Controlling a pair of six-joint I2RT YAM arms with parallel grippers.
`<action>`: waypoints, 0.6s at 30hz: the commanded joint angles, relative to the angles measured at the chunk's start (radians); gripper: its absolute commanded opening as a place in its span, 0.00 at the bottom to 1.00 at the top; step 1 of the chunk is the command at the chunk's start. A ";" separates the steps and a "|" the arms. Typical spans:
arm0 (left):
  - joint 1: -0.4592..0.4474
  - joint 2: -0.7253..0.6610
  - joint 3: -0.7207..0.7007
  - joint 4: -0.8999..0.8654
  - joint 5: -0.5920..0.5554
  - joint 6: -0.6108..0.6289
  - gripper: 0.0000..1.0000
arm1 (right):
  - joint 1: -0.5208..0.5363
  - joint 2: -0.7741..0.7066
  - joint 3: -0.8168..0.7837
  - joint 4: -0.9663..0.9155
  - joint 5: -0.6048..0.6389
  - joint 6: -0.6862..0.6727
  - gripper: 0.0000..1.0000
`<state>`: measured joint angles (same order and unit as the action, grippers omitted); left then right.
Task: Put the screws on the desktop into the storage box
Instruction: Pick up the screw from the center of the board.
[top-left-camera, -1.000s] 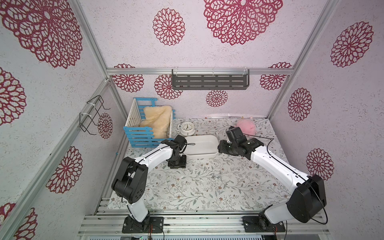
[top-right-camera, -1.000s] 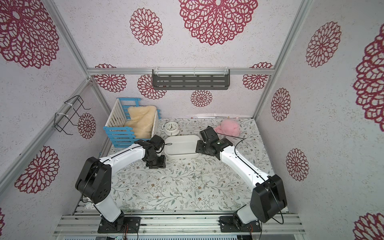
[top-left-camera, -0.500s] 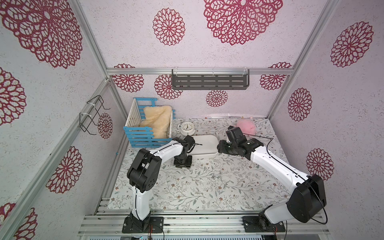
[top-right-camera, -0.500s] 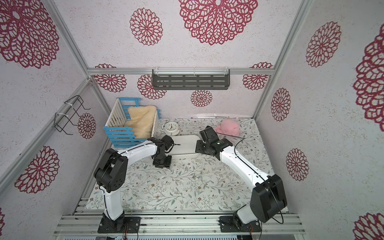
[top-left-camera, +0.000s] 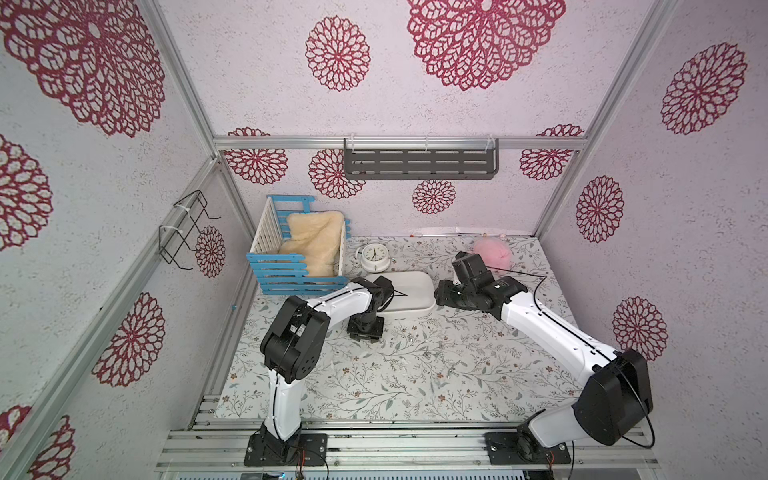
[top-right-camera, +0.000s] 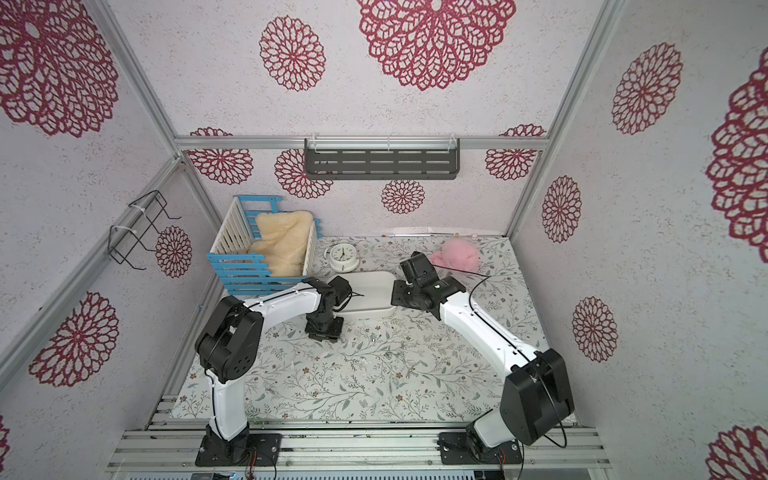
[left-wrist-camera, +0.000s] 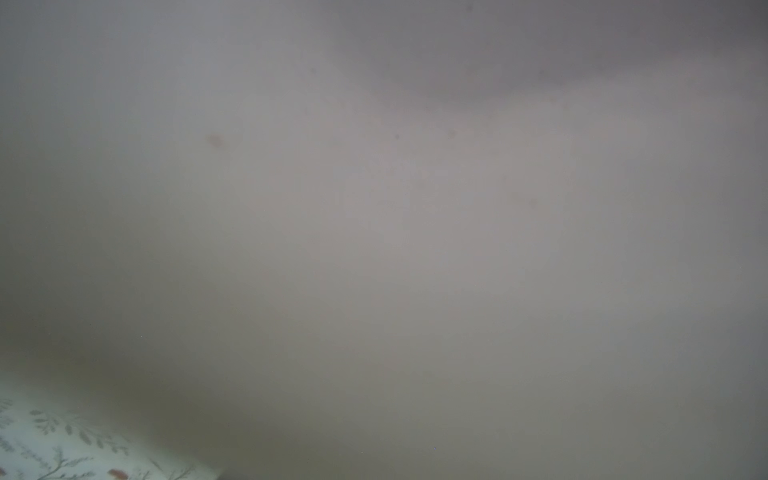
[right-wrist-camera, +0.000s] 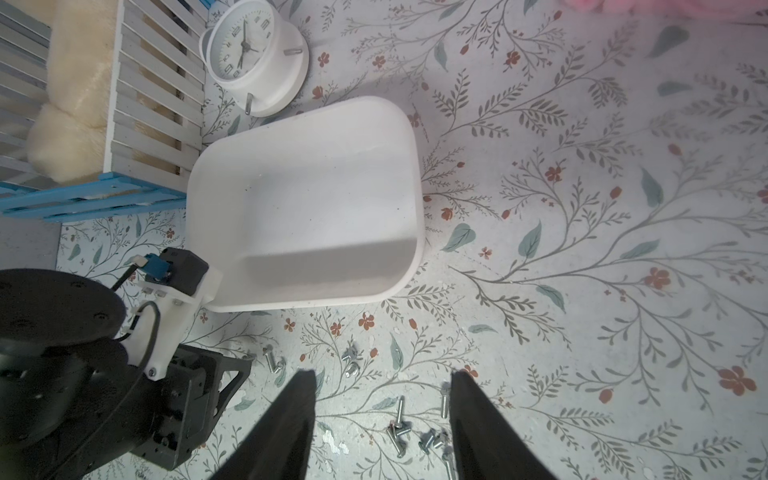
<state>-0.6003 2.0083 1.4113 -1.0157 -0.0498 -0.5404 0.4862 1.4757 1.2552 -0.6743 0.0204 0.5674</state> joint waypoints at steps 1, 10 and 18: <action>-0.026 0.018 0.023 -0.010 0.000 -0.015 0.44 | -0.005 -0.015 -0.004 0.021 -0.007 -0.018 0.56; -0.030 0.019 -0.005 0.030 -0.004 -0.038 0.41 | -0.010 -0.018 -0.005 0.019 -0.003 -0.023 0.56; -0.030 0.031 -0.017 0.044 -0.020 -0.046 0.36 | -0.013 -0.020 -0.011 0.024 -0.010 -0.024 0.56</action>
<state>-0.6254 2.0148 1.4033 -0.9894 -0.0624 -0.5755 0.4808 1.4757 1.2552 -0.6743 0.0177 0.5598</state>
